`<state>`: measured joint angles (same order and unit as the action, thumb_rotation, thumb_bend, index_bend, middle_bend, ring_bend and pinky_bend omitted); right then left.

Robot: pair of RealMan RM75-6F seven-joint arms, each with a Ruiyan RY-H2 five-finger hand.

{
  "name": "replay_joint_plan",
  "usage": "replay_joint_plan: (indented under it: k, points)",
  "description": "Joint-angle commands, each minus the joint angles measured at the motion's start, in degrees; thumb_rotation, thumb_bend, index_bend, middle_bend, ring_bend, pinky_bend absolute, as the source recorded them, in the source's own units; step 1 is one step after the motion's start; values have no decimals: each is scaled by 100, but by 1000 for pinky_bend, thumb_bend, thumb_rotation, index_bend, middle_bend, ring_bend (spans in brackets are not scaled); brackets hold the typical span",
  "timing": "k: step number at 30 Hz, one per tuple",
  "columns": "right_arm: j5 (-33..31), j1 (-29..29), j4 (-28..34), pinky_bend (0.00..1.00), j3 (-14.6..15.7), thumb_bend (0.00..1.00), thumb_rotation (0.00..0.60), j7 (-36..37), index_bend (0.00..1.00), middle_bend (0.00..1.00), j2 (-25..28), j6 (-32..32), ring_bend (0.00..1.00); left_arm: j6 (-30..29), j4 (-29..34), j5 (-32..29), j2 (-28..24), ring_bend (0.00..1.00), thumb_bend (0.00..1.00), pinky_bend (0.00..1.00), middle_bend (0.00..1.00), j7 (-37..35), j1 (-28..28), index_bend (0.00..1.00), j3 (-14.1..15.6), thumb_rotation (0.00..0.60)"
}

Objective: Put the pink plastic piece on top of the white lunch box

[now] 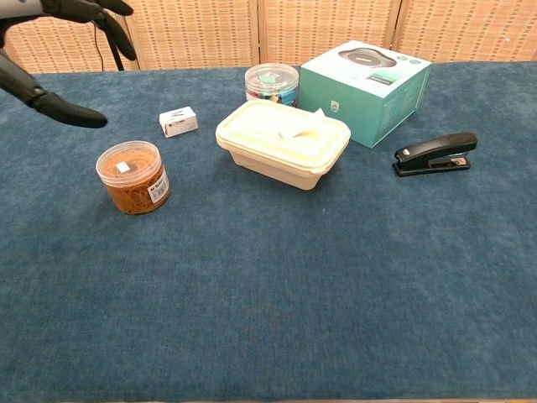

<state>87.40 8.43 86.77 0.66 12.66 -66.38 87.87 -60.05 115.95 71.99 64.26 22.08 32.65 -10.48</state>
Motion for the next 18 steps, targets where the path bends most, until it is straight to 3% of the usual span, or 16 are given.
replay_joint_plan:
  k: [1,10,18]
  points:
    - [1,-23,34,0,-44,0,600,101,78,0,47,-41,0,47,2,-717,596,0,0,0,0,653,449,290,-218,349]
    - [64,-40,139,0,-85,0,600,266,76,0,148,-168,0,-76,-611,-2152,1783,0,0,0,0,1549,1296,294,-513,349]
    - [32,-74,137,0,-169,0,600,495,78,0,230,-199,0,-194,-1227,-2744,2480,0,0,0,0,1819,1789,294,-588,349]
